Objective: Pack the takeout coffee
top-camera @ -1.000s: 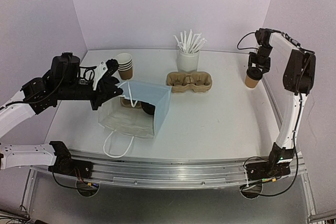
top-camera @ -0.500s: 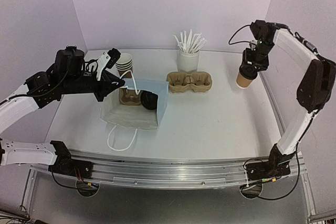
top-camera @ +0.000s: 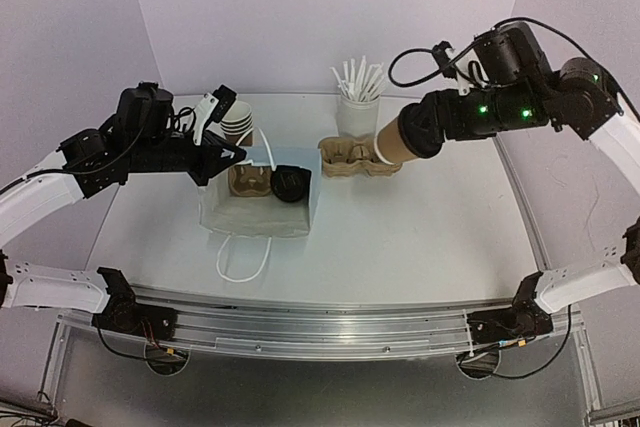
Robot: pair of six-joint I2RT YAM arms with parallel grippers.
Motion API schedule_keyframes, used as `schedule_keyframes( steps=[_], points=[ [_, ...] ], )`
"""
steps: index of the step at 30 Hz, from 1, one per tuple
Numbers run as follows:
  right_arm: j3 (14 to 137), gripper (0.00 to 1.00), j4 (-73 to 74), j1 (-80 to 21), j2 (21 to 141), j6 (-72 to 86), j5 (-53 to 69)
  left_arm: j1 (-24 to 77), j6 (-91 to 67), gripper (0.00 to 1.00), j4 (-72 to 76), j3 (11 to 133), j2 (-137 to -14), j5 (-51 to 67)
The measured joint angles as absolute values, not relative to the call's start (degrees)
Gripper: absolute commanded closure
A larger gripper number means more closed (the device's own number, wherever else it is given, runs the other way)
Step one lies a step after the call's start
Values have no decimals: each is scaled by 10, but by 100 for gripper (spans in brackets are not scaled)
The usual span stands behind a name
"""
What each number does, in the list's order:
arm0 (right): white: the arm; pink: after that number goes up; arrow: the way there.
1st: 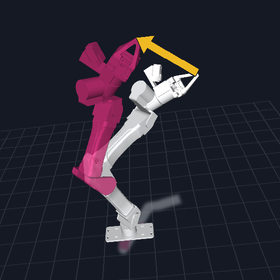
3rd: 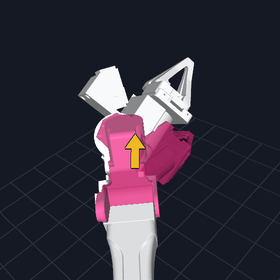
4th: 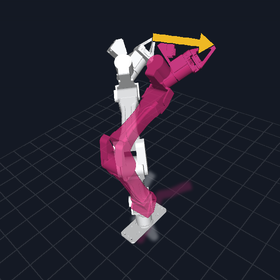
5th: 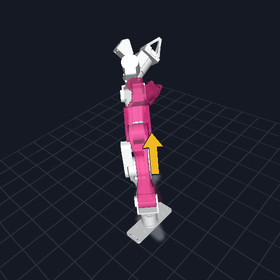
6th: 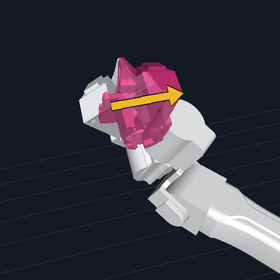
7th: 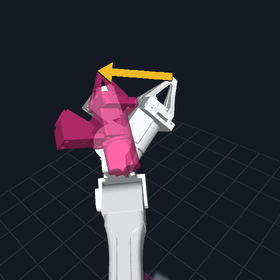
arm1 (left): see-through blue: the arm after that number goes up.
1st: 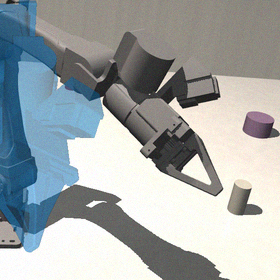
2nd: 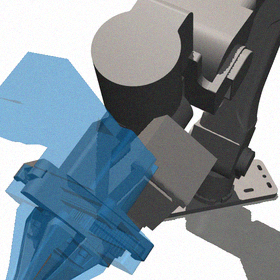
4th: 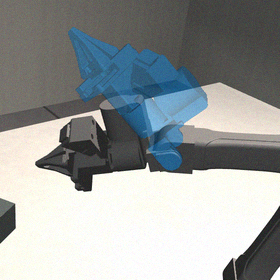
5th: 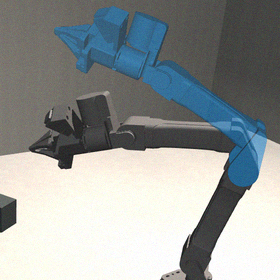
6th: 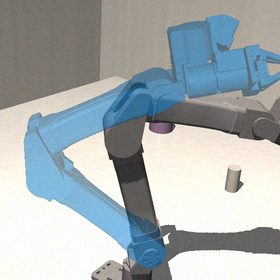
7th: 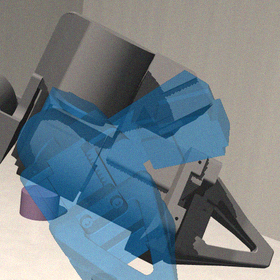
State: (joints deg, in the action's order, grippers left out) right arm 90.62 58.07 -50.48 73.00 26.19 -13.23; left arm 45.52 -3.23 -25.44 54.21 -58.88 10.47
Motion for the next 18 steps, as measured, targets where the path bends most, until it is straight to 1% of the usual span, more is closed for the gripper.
schedule_keyframes(
  steps=[3, 7, 9, 18],
  points=[
    [921, 69, 530, -621, 748, 254, -153, 455, -45, 100, -255, 547, -593, 103],
    [955, 74, 445, -707, 827, 216, -155, 456, -62, 100, -255, 556, -595, 103],
    [957, 76, 400, -730, 861, 190, -154, 456, -69, 100, -255, 561, -595, 103],
    [958, 77, 255, -778, 976, 57, -167, 456, -78, 100, -254, 567, -595, 102]
  ],
)
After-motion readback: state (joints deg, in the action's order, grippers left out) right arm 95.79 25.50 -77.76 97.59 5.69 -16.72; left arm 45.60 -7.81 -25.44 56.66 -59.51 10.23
